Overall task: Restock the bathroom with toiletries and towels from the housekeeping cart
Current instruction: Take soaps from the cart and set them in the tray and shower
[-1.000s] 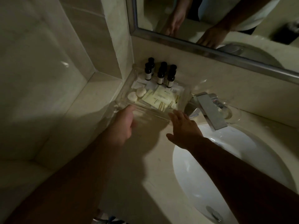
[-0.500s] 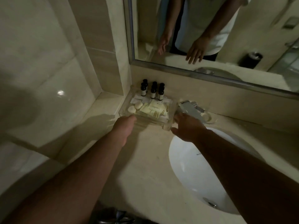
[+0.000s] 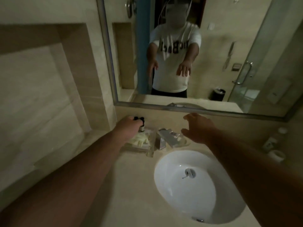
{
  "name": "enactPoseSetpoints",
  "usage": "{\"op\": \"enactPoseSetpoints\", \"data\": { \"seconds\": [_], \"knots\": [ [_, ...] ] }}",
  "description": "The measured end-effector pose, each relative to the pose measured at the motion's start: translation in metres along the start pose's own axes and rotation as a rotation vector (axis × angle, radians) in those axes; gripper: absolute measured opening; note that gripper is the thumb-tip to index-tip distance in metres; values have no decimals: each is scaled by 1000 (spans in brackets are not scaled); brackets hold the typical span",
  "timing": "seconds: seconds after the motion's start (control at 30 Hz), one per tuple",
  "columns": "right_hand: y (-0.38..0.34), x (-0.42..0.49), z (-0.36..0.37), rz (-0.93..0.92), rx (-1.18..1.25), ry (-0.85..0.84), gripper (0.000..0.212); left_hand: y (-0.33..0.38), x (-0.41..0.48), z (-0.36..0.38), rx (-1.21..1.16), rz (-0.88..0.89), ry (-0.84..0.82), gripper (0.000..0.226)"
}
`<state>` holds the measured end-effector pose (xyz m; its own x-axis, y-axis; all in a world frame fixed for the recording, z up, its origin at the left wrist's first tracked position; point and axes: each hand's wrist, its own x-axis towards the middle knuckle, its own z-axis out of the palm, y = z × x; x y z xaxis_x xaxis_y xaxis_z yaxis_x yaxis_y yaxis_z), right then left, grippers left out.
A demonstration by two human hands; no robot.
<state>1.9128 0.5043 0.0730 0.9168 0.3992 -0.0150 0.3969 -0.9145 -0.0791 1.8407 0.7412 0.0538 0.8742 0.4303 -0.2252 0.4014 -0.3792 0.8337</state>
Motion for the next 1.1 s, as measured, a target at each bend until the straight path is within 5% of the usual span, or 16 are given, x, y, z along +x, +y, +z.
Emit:
{"op": "enactPoseSetpoints", "data": {
  "seconds": [0.4, 0.53, 1.1],
  "knots": [
    [130, -92, -96, 181, -15, 229, 59, 138, -57, 71, 317, 385, -28, 67],
    [173, -143, -95, 319, -29, 286, 59, 158, -77, 117, 367, 471, -122, 82],
    [254, -375, -100, 1083, -146, 381, 57, 240, -186, 334, 409, 1049, -721, 62]
  ]
}}
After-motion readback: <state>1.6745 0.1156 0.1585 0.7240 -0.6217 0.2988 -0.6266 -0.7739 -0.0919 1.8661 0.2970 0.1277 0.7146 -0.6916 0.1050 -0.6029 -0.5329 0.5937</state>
